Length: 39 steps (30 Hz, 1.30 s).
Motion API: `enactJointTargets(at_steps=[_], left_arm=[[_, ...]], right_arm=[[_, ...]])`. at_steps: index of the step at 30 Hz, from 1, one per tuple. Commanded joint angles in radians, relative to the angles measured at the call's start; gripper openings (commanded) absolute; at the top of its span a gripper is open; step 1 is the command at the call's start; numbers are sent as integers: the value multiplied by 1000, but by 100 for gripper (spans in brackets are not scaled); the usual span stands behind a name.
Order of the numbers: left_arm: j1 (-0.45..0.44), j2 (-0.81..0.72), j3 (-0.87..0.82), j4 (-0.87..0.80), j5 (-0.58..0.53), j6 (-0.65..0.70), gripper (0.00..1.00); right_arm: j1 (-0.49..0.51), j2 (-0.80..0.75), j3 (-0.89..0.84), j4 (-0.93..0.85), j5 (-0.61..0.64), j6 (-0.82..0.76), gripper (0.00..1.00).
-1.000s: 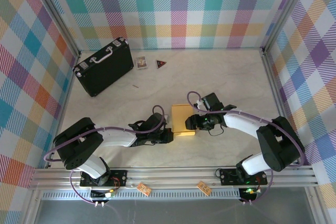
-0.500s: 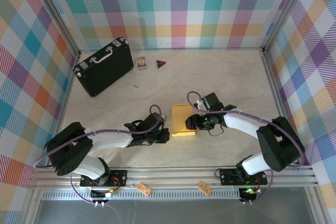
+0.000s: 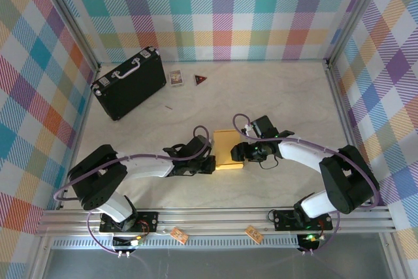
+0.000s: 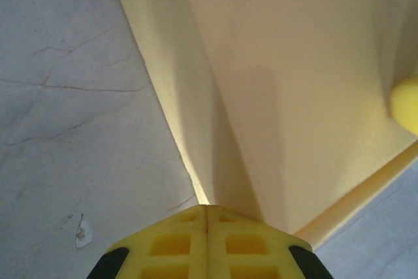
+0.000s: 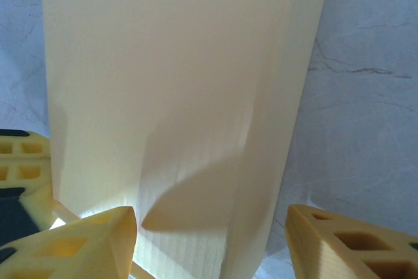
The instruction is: Fold the paper box
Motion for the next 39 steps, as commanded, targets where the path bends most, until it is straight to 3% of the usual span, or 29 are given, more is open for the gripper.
enactJointTargets(at_steps=[1, 13, 23, 31, 35, 39], left_arm=[[10, 24, 13, 7, 12, 11, 0], [10, 89, -9, 152, 81, 10, 0], [10, 140, -84, 502, 270, -105, 0], [10, 187, -105, 618, 303, -152, 0], [13, 165, -101, 569, 294, -135, 0], [20, 98, -86, 380, 232, -80, 0]], right_arm=[[1, -3, 0, -6, -10, -5, 62], [0, 34, -10, 26, -66, 15, 62], [1, 48, -30, 105, -169, 79, 61], [4, 59, -31, 133, -200, 104, 61], [4, 54, -34, 135, -201, 106, 61], [5, 31, -27, 86, -150, 80, 61]])
